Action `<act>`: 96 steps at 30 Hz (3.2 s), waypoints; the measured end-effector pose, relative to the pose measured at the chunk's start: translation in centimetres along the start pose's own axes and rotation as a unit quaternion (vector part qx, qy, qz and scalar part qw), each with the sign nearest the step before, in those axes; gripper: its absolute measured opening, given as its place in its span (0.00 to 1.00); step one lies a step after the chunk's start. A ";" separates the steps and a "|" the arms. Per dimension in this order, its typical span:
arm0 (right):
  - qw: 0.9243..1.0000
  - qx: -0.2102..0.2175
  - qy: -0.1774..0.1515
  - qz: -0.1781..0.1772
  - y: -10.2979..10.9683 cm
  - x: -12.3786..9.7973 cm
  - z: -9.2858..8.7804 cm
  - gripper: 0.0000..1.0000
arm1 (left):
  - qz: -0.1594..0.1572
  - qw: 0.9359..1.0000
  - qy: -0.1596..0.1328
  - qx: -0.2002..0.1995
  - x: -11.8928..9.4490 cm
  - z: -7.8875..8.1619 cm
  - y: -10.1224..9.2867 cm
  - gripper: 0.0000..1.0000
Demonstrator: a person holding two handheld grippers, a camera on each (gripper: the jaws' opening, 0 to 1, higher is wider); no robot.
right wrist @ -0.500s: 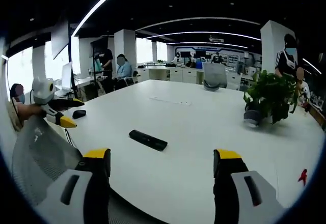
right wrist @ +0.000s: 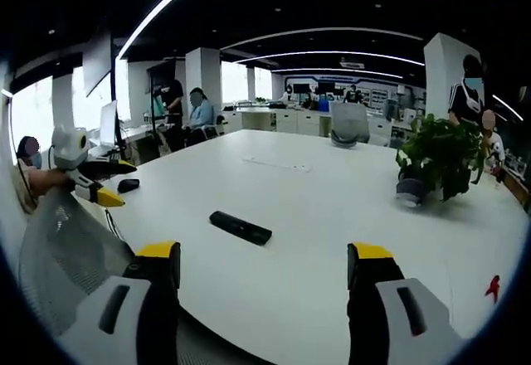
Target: Press the specified remote control buttons in sequence, fully releasing each button before pressing the next.
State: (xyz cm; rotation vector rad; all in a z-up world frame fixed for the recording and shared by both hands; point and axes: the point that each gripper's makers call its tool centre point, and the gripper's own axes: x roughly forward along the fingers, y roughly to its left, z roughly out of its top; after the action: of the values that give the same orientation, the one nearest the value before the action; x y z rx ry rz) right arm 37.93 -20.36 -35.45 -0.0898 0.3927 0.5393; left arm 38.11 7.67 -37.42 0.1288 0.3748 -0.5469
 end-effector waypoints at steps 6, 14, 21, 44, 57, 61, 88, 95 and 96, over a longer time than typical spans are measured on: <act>1.000 -0.003 0.004 0.004 0.1 0.0 -0.1 0.86 | 0.014 1.000 -0.001 0.016 -0.1 0.2 0.3 0.89; 1.000 0.004 -0.006 -0.009 -0.4 -0.2 0.2 0.86 | 0.011 1.000 -0.004 -0.004 -0.2 0.3 0.4 0.89; 0.999 0.013 -0.019 -0.024 -1.1 -0.4 0.6 0.86 | -0.029 0.997 -0.024 -0.070 -0.3 2.3 0.3 0.94; 1.000 0.017 -0.002 -0.021 -1.0 -0.2 -0.1 0.78 | -0.155 0.976 0.094 0.118 5.0 2.8 -2.0 0.94; 0.999 0.022 0.021 -0.016 -0.9 -0.1 -1.0 0.71 | -0.184 0.949 0.187 0.174 8.8 -0.7 -1.2 0.94; 0.999 0.014 0.039 -0.008 -0.5 0.2 -1.6 0.69 | -0.192 0.941 0.207 0.188 10.0 -1.5 -0.7 0.93; 0.998 -0.005 0.063 -0.007 -0.6 0.3 -2.4 0.60 | -0.266 0.864 0.309 0.295 15.9 -4.8 -0.6 0.59; 0.997 -0.008 0.073 -0.007 -0.7 0.3 -2.9 0.59 | -0.264 0.845 0.350 0.306 17.2 -5.9 0.1 0.50; 0.997 -0.008 0.075 -0.007 -0.7 0.3 -3.0 0.59 | -0.263 0.844 0.354 0.306 17.4 -6.0 0.1 0.49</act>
State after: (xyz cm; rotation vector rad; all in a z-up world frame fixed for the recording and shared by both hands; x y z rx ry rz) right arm 37.55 -21.36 -38.34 -0.1487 0.5343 0.5236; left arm 49.99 0.70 -49.63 0.8856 0.9671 -1.1590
